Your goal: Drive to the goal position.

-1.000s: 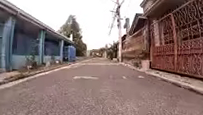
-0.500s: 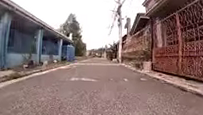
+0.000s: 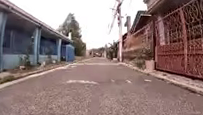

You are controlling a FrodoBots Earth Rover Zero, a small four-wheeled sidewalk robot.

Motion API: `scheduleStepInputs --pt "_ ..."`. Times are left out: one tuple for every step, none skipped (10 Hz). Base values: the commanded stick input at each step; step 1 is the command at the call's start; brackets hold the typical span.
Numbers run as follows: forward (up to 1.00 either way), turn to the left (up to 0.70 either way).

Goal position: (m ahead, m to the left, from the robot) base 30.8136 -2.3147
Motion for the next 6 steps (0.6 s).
scheduleStepInputs --pt "0.5 0.0" --pt "0.5 0.0" --pt "0.5 0.0" --pt "0.5 0.0" --pt "0.5 0.0" --pt "0.5 0.0"
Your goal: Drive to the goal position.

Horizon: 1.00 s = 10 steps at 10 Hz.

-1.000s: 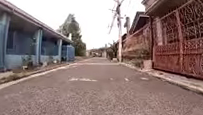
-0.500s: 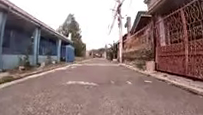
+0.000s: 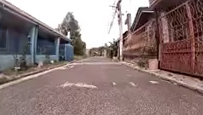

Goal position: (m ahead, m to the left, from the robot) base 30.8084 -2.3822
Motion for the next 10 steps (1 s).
scheduleStepInputs --pt "0.5 0.0" --pt "0.5 0.0" --pt "0.5 0.0" --pt "0.5 0.0" --pt "0.5 0.0" --pt "0.5 0.0" --pt "0.5 0.0" --pt "0.5 0.0" --pt "0.5 0.0" --pt "0.5 0.0"
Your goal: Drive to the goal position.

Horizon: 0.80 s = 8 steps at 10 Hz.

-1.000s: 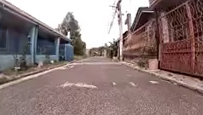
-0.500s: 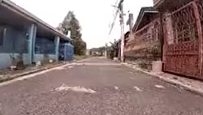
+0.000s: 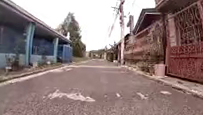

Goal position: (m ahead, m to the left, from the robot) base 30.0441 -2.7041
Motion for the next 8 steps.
scheduleStepInputs --pt "0.5 0.0" --pt "0.5 0.0" --pt "0.5 0.0" --pt "0.5 0.0" --pt "0.5 0.0" --pt "0.5 0.0" --pt "0.5 0.0" --pt "0.5 0.0"
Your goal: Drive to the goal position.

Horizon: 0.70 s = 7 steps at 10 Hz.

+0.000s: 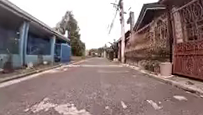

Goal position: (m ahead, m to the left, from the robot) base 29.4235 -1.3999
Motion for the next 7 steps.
scheduleStepInputs --pt "0.5 0.0" --pt "0.5 0.0" --pt "0.5 0.0" --pt "0.5 0.0" --pt "0.5 0.0" --pt "0.5 0.0" --pt "0.5 0.0"
